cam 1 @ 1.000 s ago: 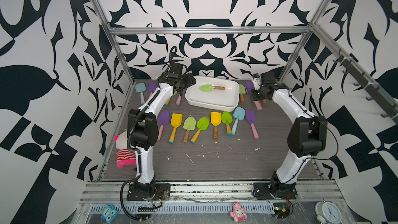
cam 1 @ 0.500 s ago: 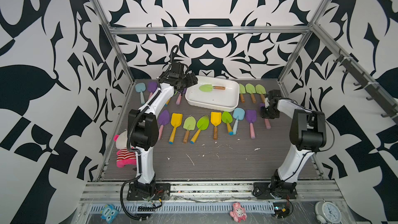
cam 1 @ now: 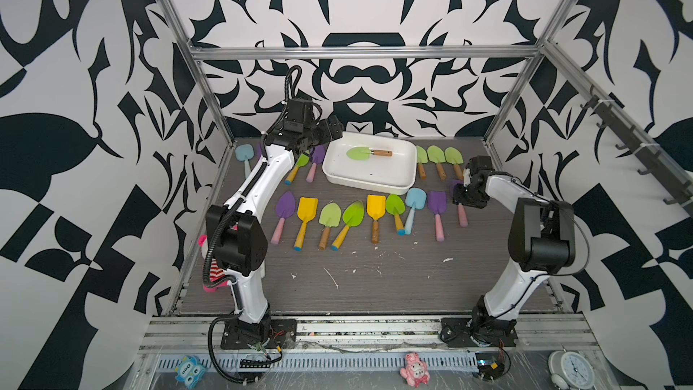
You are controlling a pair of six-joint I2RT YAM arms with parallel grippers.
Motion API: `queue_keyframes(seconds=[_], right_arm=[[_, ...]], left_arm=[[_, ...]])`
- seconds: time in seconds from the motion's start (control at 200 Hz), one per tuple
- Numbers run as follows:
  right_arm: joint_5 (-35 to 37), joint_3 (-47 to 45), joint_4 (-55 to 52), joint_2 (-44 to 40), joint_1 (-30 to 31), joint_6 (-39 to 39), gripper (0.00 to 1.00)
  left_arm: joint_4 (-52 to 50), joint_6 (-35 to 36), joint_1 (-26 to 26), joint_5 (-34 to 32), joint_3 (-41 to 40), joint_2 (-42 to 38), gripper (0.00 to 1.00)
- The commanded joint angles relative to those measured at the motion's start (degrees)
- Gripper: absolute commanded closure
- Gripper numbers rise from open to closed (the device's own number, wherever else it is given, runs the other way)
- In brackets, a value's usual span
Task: Take the shovel out of the storage box
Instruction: Place the shovel at the center of the board, then adjust the shovel at the center of the board.
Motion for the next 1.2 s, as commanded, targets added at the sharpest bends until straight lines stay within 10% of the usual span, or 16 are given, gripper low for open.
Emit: queue_keyframes(seconds=[0.0, 0.465, 1.04, 1.195], right_arm=[[-3.76, 0.76, -1.92, -7.14, 2.25, 4.83, 0.39], [-12.81, 2.19, -6.65, -2.47, 28.11, 19.98, 0.43], [-11.09, 2.72, -12.09, 2.82, 34.29, 20.22, 0.83], [-10.83, 3.17, -12.58, 2.61, 34.45, 20.24, 0.75]], left_arm=[[-1.82, 1.79, 0.20, -1.48, -2.72, -2.90, 0.05], [0.81, 2.25, 3.09, -2.90, -20.01, -12.22, 0.04], [1.09, 1.12, 4.06, -2.44, -26.23, -13.99, 0.05], [1.00, 1.04, 4.44, -2.12, -26.61, -14.01, 0.06]])
